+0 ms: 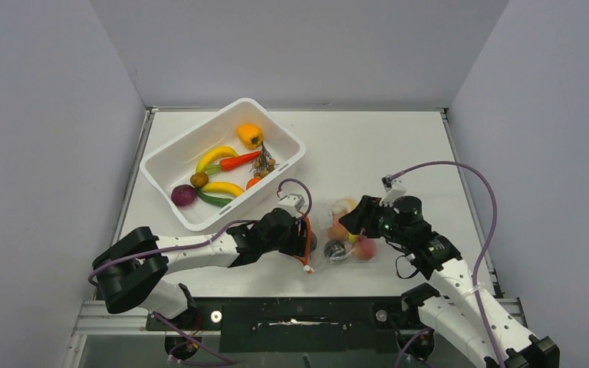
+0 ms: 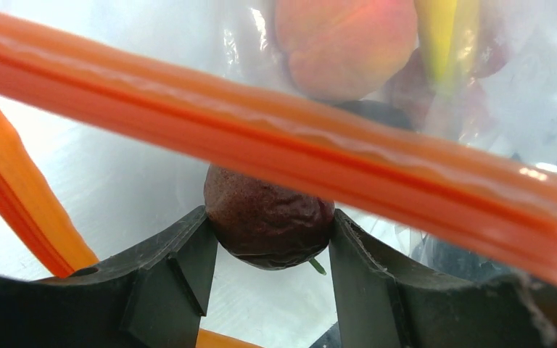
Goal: Open the zip-top bag and remove the fake food
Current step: Pick up the fake fruit from the zipper food storage bag.
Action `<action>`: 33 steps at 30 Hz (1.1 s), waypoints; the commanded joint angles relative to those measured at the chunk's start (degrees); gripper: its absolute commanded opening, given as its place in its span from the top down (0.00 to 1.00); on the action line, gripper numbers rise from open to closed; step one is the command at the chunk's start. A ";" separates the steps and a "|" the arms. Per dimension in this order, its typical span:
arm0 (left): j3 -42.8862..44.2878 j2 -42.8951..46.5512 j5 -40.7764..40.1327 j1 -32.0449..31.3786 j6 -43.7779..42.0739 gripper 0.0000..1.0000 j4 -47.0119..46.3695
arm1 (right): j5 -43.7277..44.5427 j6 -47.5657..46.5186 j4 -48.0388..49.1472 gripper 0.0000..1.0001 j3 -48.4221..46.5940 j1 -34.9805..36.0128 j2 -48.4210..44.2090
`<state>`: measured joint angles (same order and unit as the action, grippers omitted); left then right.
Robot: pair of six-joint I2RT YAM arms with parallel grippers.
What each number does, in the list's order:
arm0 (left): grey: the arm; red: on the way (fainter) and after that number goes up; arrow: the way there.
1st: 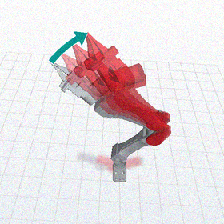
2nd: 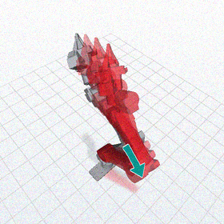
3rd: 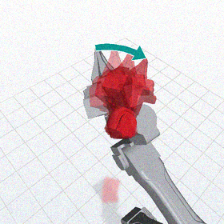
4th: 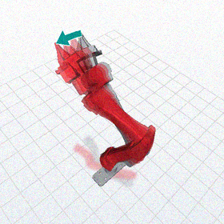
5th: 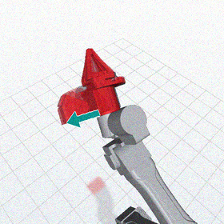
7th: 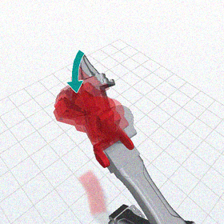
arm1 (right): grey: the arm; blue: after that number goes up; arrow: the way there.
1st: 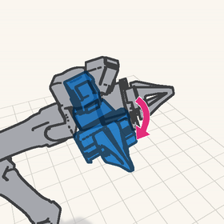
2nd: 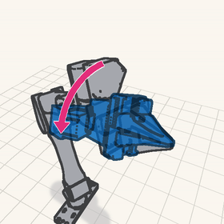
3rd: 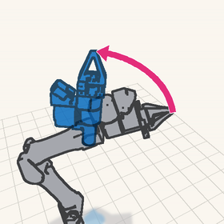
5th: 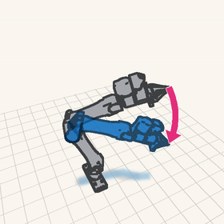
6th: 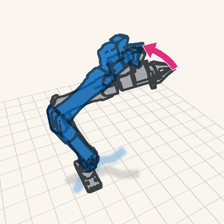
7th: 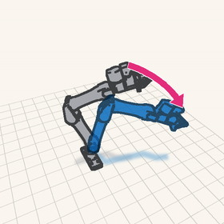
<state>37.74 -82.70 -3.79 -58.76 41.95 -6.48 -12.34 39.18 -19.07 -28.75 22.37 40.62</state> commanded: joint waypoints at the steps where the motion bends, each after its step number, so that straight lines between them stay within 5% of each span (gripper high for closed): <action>1: 0.70 1.71 0.10 0.48 -0.20 0.93 -3.92 | -0.52 -1.66 7.21 0.40 -4.22 8.32 1.97; 13: 1.10 1.00 0.42 0.58 0.55 0.94 -3.45 | 9.97 -4.21 17.62 0.47 -7.64 26.78 9.41; 33: 2.16 0.13 0.27 0.67 1.55 0.94 -1.22 | 14.27 -1.12 17.36 0.78 -8.51 28.41 11.55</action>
<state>37.74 -82.65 -3.77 -58.39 43.00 -6.63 -1.23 37.78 -4.36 -34.68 50.35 53.71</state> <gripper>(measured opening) 0.519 0.243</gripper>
